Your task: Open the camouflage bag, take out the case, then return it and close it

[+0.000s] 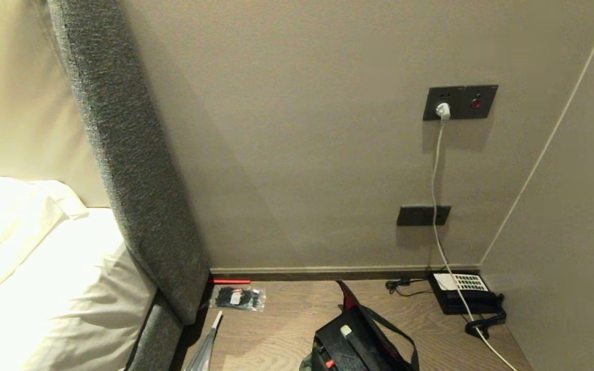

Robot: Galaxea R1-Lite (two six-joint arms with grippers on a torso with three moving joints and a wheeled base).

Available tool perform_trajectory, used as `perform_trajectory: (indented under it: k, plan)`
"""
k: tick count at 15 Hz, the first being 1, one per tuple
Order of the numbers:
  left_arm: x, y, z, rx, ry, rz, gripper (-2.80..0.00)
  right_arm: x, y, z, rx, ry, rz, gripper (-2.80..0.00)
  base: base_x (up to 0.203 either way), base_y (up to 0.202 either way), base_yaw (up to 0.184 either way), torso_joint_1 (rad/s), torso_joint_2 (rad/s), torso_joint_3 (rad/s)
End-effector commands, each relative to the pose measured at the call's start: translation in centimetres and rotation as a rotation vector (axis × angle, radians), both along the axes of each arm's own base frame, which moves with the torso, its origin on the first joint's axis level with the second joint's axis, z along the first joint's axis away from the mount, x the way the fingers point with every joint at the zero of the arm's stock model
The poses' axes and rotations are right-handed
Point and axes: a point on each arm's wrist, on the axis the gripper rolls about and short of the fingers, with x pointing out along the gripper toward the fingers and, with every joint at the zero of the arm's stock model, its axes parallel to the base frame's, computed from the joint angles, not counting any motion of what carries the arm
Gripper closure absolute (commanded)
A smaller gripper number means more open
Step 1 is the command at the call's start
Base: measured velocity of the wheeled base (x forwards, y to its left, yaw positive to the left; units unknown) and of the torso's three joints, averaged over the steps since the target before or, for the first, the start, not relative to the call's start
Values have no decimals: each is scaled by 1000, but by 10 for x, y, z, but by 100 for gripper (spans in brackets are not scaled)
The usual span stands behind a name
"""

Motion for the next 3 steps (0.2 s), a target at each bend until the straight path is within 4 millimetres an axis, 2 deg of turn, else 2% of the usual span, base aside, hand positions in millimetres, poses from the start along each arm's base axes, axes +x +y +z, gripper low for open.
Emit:
perform_trajectory:
  k: [1,3]
  plan:
    - [0,0,0,2,1,0,0,0,0,0,4,1,-1,0,0,0,0,0,0,0]
    - [0,0,0,-3,-1,2,0,0,0,0,-9,2,2,0,0,0,0,0,0,0]
